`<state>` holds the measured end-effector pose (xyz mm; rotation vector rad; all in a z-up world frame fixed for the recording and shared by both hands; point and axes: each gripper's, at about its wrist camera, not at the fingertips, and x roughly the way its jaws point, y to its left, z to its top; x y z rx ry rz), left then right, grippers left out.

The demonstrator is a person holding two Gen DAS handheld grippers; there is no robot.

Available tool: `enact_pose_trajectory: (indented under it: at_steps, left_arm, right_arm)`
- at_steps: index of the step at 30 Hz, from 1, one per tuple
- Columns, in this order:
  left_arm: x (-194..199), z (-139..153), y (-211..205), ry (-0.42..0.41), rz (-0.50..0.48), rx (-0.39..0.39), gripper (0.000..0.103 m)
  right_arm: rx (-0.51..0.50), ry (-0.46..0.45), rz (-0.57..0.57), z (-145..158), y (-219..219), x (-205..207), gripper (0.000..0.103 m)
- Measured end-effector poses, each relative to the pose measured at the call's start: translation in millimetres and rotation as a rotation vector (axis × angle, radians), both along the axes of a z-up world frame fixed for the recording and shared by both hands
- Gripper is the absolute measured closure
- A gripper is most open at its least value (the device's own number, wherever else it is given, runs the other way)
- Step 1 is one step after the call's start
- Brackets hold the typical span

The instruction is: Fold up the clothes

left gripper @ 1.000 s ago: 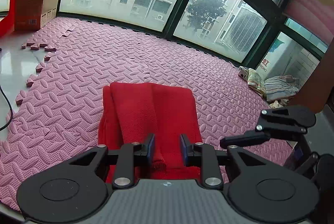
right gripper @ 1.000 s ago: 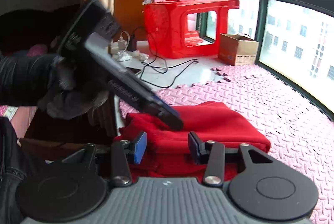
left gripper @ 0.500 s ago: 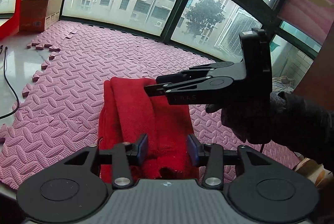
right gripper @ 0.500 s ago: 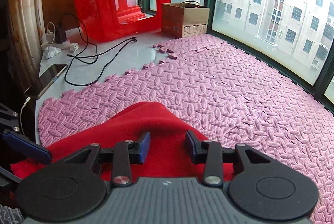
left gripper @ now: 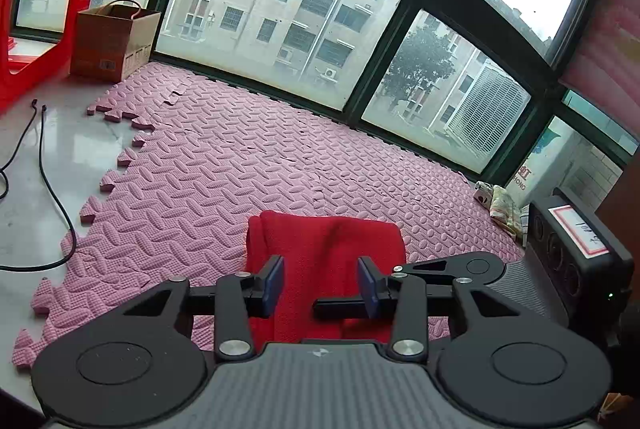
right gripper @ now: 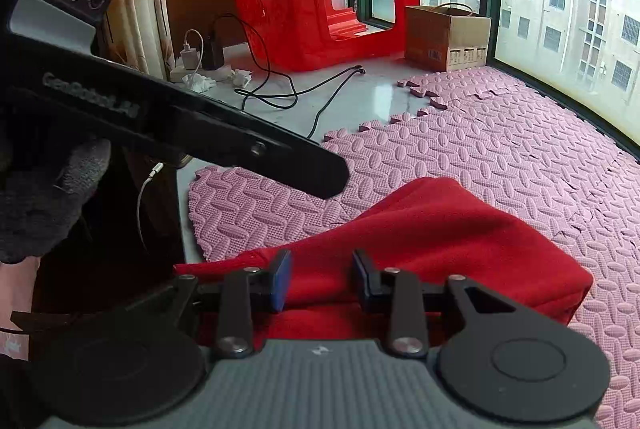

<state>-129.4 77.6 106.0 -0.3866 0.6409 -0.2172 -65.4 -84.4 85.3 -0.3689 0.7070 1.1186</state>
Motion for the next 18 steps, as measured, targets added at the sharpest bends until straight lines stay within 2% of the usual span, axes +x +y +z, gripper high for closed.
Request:
enact_pose_trajectory:
  at_steps: [6,9,15,18]
  left_arm:
    - [43.9,-29.7,-14.0,0.095,-0.029,0.023,0.076]
    - [54.4,-48.1,-12.1,0.156,-0.012,0.047,0.085]
    - [49.5,-54.2,-11.4,0.144,-0.015,0.059,0.086]
    - [47.8,-52.8,-12.6,0.143,-0.012,0.064,0.086]
  right_arm:
    - [0.029,0.032,-0.033,2.0,-13.0,-8.5,0.07]
    - [0.048,0.062,-0.057,-2.0,-20.9,-8.0,0.07]
    - [0.076,0.089,-0.08,5.8,-42.1,-3.0,0.067]
    - [0.11,0.07,-0.134,16.1,-57.8,8.5,0.066]
